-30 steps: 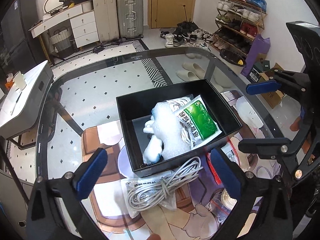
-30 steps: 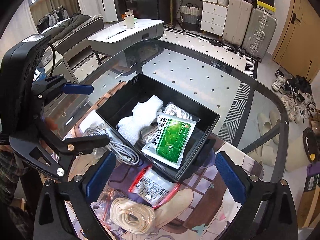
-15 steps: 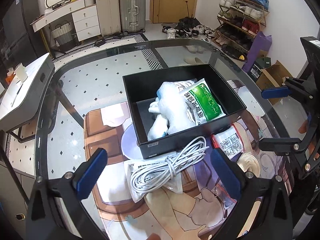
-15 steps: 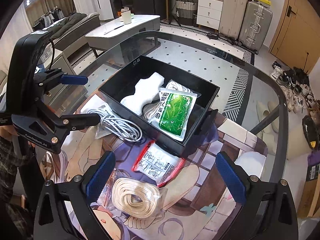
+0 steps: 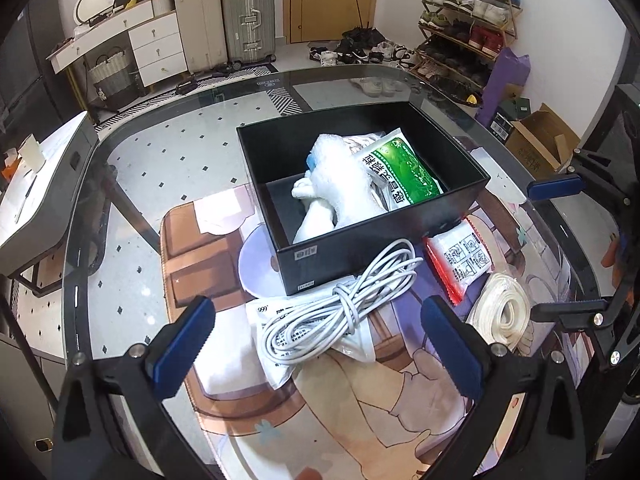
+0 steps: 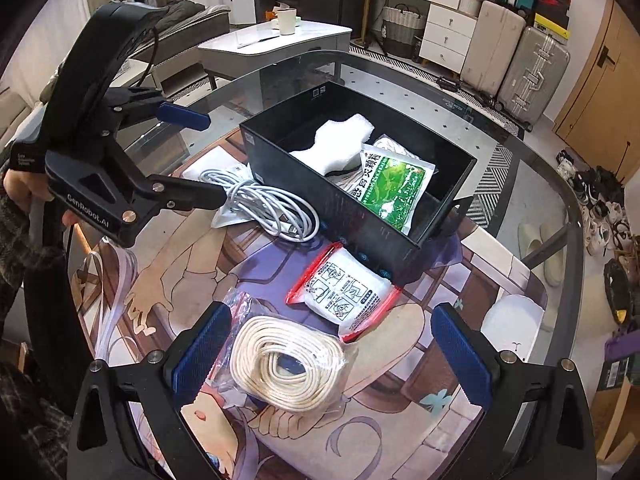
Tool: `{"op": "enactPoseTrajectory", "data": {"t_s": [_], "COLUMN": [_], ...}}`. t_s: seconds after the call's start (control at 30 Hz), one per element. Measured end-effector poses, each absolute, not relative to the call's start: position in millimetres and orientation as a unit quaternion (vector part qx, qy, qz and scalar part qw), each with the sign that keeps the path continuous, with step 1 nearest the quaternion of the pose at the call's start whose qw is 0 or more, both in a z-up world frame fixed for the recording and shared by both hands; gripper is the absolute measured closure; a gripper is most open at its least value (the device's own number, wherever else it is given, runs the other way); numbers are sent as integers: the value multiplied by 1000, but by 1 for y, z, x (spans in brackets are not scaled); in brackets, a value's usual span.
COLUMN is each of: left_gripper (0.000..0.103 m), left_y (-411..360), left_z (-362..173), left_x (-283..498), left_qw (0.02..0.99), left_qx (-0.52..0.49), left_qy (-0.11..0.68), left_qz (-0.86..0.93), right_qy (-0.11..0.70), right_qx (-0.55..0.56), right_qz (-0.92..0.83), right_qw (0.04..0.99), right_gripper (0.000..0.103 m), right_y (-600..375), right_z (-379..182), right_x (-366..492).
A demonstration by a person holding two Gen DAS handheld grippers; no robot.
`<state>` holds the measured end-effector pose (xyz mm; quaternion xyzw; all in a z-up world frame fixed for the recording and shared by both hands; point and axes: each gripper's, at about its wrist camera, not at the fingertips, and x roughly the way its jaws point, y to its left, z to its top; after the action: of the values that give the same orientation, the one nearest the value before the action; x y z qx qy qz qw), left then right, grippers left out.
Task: Organize soft objects
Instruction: 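Move the left gripper to the white cable while the right moves to the bagged rope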
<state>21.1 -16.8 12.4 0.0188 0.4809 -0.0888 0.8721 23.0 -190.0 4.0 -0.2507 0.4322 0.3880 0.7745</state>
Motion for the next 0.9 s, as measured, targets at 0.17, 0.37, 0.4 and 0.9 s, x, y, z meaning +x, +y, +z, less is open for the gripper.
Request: {"op": "enactPoseTrajectory", "data": {"t_s": [0.17, 0.37, 0.4, 0.9], "left_gripper": [0, 0, 0, 2], "left_y": [-16, -20, -20, -28], "left_z": [8, 5, 4, -5], "left_x": [21, 21, 21, 25], "left_qw": [870, 869, 869, 871], "left_qx": [25, 40, 41, 57], "left_qy": [482, 481, 481, 466], "left_qz": [-97, -109, -109, -146], "right_qy": [419, 426, 430, 499], "right_qx": [-269, -287, -290, -241], "right_qz": [401, 422, 421, 385], "right_qw": [769, 747, 744, 738], "right_gripper": [2, 2, 2, 2], "right_y": [-187, -182, -181, -180], "right_z": [-2, -14, -18, -53], "right_x": [6, -7, -8, 5]}}
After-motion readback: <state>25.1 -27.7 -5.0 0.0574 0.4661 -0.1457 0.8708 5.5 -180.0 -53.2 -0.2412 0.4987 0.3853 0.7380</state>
